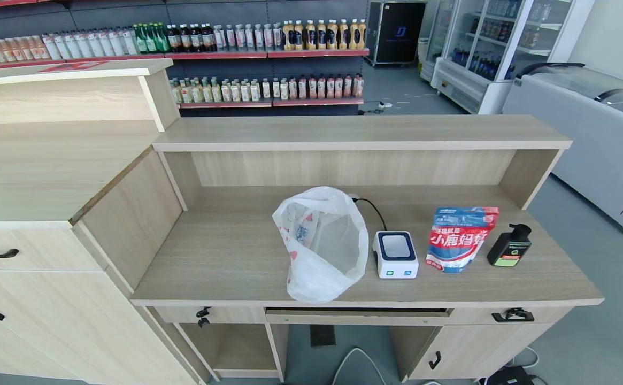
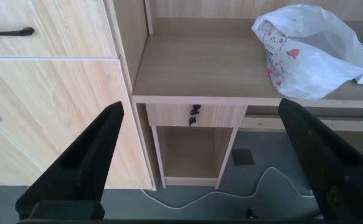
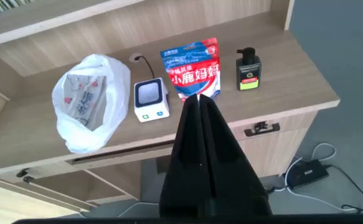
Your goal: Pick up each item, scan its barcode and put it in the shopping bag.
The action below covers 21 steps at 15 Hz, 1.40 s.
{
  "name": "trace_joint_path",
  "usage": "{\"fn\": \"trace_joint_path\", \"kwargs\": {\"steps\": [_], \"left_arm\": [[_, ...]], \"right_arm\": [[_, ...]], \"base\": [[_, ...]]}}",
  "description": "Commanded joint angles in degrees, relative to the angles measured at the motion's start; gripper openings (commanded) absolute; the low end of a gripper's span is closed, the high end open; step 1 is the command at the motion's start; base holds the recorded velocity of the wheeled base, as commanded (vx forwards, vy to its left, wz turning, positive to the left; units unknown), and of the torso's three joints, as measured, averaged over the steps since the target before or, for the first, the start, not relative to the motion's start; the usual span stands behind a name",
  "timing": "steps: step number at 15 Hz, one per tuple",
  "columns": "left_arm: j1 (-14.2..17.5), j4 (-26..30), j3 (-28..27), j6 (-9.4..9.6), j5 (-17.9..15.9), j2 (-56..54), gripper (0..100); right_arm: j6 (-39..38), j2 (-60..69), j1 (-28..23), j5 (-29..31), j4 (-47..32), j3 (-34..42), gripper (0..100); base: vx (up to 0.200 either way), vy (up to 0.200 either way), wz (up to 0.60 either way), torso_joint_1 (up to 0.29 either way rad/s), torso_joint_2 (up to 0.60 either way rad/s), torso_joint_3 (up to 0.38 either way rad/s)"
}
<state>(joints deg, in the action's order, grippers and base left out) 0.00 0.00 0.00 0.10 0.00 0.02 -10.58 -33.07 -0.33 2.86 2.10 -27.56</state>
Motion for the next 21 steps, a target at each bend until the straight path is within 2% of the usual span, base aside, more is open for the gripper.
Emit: {"fn": "trace_joint_path", "kwargs": {"steps": [1, 4, 6, 7, 10, 14, 19, 21], "left_arm": [[0.0, 0.0, 0.0, -0.01, 0.0, 0.0, 100], [0.0, 0.0, 0.0, -0.01, 0.0, 0.0, 100], [0.0, 0.0, 0.0, -0.01, 0.0, 0.0, 100], [0.0, 0.0, 0.0, -0.01, 0.0, 0.0, 100], [0.0, 0.0, 0.0, -0.01, 0.0, 0.0, 100], [0.0, 0.0, 0.0, -0.01, 0.0, 0.0, 100], [0.0, 0.0, 0.0, -0.01, 0.0, 0.0, 100], [0.0, 0.0, 0.0, -0.01, 0.0, 0.0, 100]], "right_arm": [[-2.6, -35.3, -0.8, -0.5, 14.6, -14.6, 100], [-5.6, -45.8, -1.2, -2.3, 21.5, -13.9, 100], [-15.4, -54.6, -2.8, -8.4, 32.0, -14.5, 100], [-17.2, -56.5, -3.5, -9.5, 33.5, -15.1, 100], [-29.7, -64.6, -6.3, -10.9, 34.6, -21.2, 100], [-32.8, -72.4, -10.0, -11.0, 34.6, -24.7, 100], [-39.0, -79.6, -11.1, -11.4, 38.0, -29.8, 100], [-39.0, -81.7, -11.1, -11.5, 38.1, -29.9, 100]], "base": [[0.0, 0.0, 0.0, 0.0, 0.0, 0.0], [0.0, 0.0, 0.0, 0.0, 0.0, 0.0], [0.0, 0.0, 0.0, 0.0, 0.0, 0.0], [0.0, 0.0, 0.0, 0.0, 0.0, 0.0], [0.0, 0.0, 0.0, 0.0, 0.0, 0.0], [0.0, 0.0, 0.0, 0.0, 0.0, 0.0], [0.0, 0.0, 0.0, 0.0, 0.0, 0.0], [0.0, 0.0, 0.0, 0.0, 0.0, 0.0]]}}
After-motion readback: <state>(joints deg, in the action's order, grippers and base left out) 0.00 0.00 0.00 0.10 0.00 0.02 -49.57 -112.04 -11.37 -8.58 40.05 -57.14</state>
